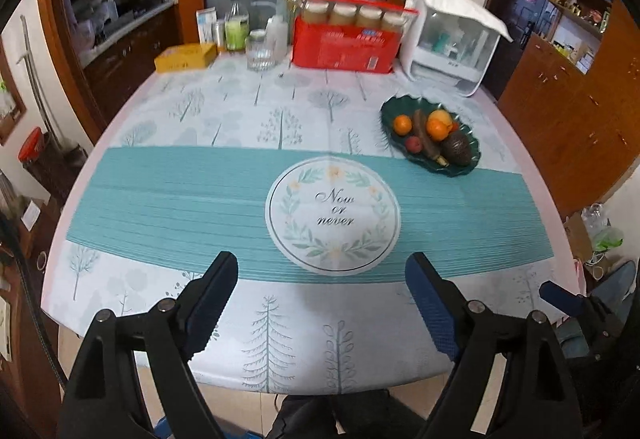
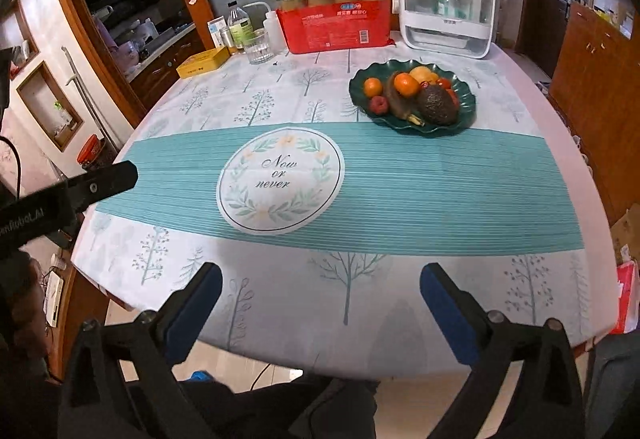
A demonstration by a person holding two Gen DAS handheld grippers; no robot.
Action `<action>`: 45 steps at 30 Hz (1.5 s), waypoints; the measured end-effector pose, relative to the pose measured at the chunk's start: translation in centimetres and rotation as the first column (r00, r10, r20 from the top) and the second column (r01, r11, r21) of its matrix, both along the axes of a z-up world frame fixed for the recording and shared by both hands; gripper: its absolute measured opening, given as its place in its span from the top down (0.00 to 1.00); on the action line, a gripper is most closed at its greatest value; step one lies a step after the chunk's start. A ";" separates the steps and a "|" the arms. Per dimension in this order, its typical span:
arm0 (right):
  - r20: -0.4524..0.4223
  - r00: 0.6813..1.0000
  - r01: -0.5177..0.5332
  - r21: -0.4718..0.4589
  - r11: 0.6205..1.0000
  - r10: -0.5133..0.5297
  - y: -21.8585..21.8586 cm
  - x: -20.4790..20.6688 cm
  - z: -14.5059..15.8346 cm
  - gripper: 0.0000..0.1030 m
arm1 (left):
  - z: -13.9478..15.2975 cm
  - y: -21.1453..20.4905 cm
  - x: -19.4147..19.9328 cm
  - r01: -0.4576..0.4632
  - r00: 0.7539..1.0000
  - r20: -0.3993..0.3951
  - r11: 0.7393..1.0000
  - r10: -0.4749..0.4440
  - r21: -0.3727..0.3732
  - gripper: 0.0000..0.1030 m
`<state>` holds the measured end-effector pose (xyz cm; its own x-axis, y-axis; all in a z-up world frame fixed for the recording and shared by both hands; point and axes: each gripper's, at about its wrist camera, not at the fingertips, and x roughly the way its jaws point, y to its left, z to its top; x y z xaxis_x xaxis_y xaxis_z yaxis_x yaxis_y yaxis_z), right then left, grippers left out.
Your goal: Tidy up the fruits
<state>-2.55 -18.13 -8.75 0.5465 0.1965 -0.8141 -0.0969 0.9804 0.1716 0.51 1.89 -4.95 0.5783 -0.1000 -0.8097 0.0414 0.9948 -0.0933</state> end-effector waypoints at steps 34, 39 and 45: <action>0.084 0.996 0.018 0.032 0.999 -0.021 -1.7 -3.5 6.1 0.00 | 4.5 -5.4 -4.6 -0.067 0.987 0.151 0.990 0.048 0.122 0.01; 0.081 0.997 0.015 0.028 1.000 -0.017 -1.8 -3.2 6.0 0.00 | 4.4 -5.7 -4.5 -0.070 0.987 0.152 0.990 0.051 0.125 0.01; 0.073 0.997 -0.011 0.024 1.000 0.009 -1.4 -3.0 5.7 0.00 | 4.3 -5.7 -4.4 -0.066 0.989 0.140 0.989 0.048 0.130 0.01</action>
